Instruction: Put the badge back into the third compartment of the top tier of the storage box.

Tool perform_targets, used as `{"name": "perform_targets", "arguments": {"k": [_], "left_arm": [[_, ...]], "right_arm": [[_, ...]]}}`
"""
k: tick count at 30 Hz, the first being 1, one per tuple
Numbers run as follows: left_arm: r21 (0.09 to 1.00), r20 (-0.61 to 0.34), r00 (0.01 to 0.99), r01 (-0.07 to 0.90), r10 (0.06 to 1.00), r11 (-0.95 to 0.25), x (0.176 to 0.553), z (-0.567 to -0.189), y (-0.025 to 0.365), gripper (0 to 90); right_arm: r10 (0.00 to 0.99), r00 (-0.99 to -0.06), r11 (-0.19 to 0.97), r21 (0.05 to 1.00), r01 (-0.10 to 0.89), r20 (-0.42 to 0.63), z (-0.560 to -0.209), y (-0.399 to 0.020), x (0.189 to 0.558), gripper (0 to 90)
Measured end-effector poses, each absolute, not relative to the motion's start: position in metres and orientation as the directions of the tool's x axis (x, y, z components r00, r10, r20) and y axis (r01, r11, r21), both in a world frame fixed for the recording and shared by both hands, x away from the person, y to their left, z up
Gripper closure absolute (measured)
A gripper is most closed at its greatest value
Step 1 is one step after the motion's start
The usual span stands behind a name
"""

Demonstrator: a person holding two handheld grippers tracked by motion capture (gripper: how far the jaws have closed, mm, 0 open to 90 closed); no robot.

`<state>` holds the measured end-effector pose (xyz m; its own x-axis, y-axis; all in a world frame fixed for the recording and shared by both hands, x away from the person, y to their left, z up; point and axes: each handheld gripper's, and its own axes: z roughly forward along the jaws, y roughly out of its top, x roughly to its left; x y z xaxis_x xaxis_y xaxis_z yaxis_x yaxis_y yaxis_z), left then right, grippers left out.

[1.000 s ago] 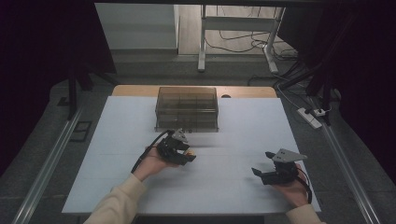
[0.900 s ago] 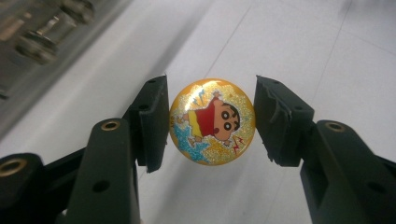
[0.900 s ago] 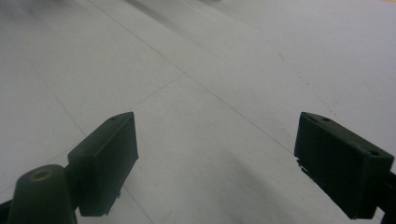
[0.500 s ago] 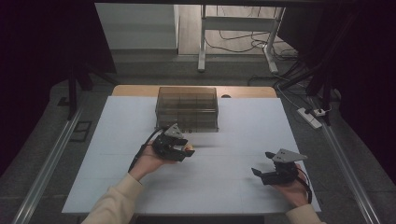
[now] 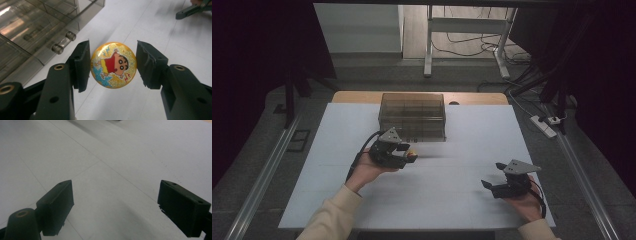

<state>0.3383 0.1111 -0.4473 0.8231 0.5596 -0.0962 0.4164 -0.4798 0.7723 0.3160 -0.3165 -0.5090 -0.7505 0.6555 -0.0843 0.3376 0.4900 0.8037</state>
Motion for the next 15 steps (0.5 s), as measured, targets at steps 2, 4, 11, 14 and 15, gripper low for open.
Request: {"name": "perform_targets", "arguments": {"k": [2,4,11,14,15], "left_arm": [[0.779,-0.1,0.822,0.415,0.561,-0.47,0.338,-0.446,0.113,46.9],[0.785,-0.103,0.82,0.414,0.563,-0.461,0.338,-0.444,0.114,46.8],[0.791,-0.109,0.818,0.416,0.565,-0.449,0.338,-0.437,0.112,46.9],[0.795,-0.105,0.823,0.407,0.558,-0.451,0.34,-0.433,0.106,46.8],[0.796,-0.101,0.824,0.402,0.557,-0.452,0.341,-0.431,0.105,46.9]], "right_arm": [[0.655,-0.751,0.49,0.804,0.337,-0.085,-0.509,-0.317,0.316,13.3],[0.655,-0.75,0.493,0.802,0.338,-0.087,-0.509,-0.316,0.316,13.3],[0.668,-0.739,0.476,0.81,0.341,-0.081,-0.508,-0.319,0.315,13.3],[0.668,-0.74,0.471,0.813,0.342,-0.076,-0.508,-0.32,0.316,13.3],[0.667,-0.741,0.472,0.813,0.34,-0.077,-0.508,-0.32,0.316,13.3]]}}
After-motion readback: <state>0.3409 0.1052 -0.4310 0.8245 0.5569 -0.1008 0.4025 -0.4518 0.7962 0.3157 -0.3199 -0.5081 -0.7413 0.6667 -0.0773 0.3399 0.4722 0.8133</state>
